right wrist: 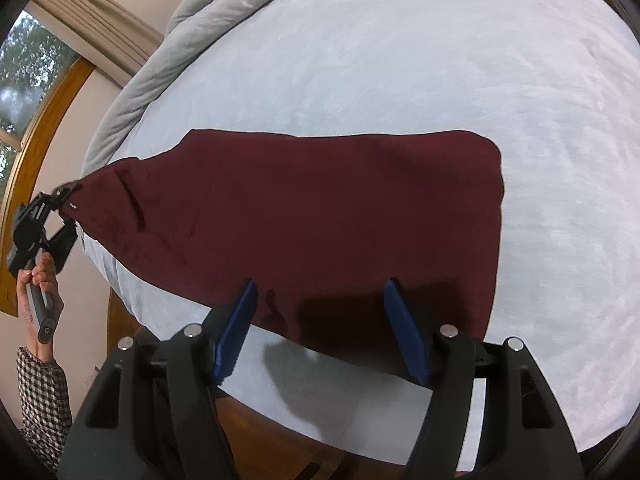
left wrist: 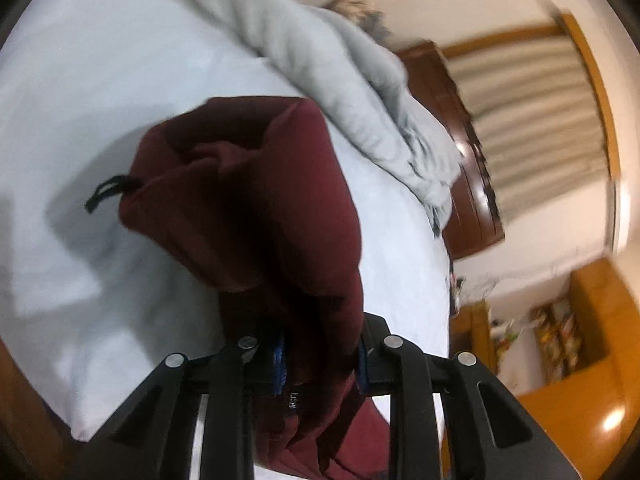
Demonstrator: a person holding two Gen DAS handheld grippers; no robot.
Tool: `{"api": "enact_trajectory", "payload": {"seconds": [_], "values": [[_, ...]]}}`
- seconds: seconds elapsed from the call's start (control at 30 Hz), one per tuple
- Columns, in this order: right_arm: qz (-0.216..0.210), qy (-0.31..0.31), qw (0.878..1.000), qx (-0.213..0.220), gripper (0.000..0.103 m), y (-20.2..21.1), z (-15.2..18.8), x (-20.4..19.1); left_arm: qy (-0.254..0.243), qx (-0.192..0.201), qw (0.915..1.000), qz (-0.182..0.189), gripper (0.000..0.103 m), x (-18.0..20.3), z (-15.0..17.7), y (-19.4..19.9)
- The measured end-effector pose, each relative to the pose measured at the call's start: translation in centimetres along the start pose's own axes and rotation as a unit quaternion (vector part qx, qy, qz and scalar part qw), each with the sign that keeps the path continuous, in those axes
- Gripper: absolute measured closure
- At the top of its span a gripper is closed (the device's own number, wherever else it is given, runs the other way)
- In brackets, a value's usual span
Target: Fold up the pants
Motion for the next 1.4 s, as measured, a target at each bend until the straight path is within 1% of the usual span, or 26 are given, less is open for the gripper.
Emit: {"api": "enact_trajectory", "payload": {"seconds": [0.07, 0.13, 0.23, 0.3, 0.5, 0.6, 0.63, 0.7, 0.77, 0.83, 0.87, 1.1, 1.13, 1.2, 1.3, 1.33, 1.4], "values": [[-0.001, -0.003, 1.0, 0.003, 0.037, 0.2, 0.0, 0.2, -0.045, -0.003, 0.999, 0.005, 0.078, 2.8, 0.9, -0.1], [-0.003, -0.008, 1.0, 0.008, 0.037, 0.4, -0.1, 0.6, -0.092, -0.012, 0.9957, 0.006, 0.078, 5.6, 2.2, -0.3], [-0.008, -0.016, 1.0, 0.013, 0.037, 0.7, -0.2, 1.1, -0.155, -0.029, 0.9875, 0.009, 0.078, 9.1, 4.7, -0.7], [-0.01, -0.019, 1.0, 0.016, 0.037, 0.9, -0.2, 1.4, -0.196, -0.041, 0.9798, 0.007, 0.078, 11.2, 6.6, -1.0], [-0.016, -0.029, 0.999, 0.027, 0.037, 1.6, -0.1, 2.4, -0.26, -0.059, 0.9636, -0.01, 0.078, 14.5, 10.5, -1.7], [-0.016, -0.033, 0.999, 0.03, 0.037, 1.9, -0.1, 2.8, -0.301, -0.066, 0.9512, -0.024, 0.078, 16.0, 12.3, -2.4], [-0.018, -0.035, 0.999, 0.031, 0.037, 1.9, -0.1, 2.9, -0.322, -0.071, 0.9436, -0.03, 0.078, 16.7, 13.3, -2.7], [-0.021, -0.04, 0.998, 0.033, 0.037, 2.0, -0.1, 3.2, -0.344, -0.08, 0.9349, -0.037, 0.078, 17.4, 14.3, -3.2], [-0.024, -0.044, 0.998, 0.034, 0.037, 1.9, 0.0, 3.4, -0.37, -0.092, 0.9234, -0.044, 0.078, 18.2, 16.0, -3.7], [-0.025, -0.047, 0.998, 0.034, 0.037, 1.9, 0.1, 3.7, -0.391, -0.104, 0.913, -0.051, 0.078, 18.7, 17.6, -4.4], [-0.026, -0.048, 0.998, 0.034, 0.037, 1.8, 0.2, 3.7, -0.398, -0.11, 0.9095, -0.052, 0.078, 18.9, 18.4, -4.7], [-0.033, -0.054, 0.998, 0.031, 0.037, 1.6, 0.3, 4.4, -0.419, -0.16, 0.8918, -0.064, 0.078, 18.8, 22.3, -8.0], [-0.034, -0.054, 0.997, 0.031, 0.037, 1.7, 0.3, 4.5, -0.426, -0.171, 0.8856, -0.072, 0.078, 18.6, 23.1, -8.7], [-0.036, -0.055, 0.997, 0.031, 0.037, 1.7, 0.3, 4.6, -0.447, -0.174, 0.873, -0.087, 0.078, 18.4, 24.7, -9.6], [-0.039, -0.058, 0.997, 0.03, 0.037, 1.7, 0.2, 4.8, -0.453, -0.173, 0.8694, -0.095, 0.077, 18.3, 25.5, -10.3], [-0.039, -0.059, 0.997, 0.029, 0.037, 1.7, 0.2, 4.8, -0.449, -0.176, 0.8707, -0.095, 0.077, 18.2, 25.5, -10.4], [-0.039, -0.059, 0.997, 0.029, 0.037, 1.6, 0.2, 4.7, -0.448, -0.18, 0.8708, -0.093, 0.074, 18.0, 25.6, -10.6]]}}
Point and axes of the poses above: each gripper's, at about its wrist camera, not at the fingertips, and y roughly against the way its jaws point, x to its right, z to its underside, the point moved 2 cm from there along -y, roughly the way its jaws point, and after that the axes turned 3 degrees about -z, right-handed, at the moved point
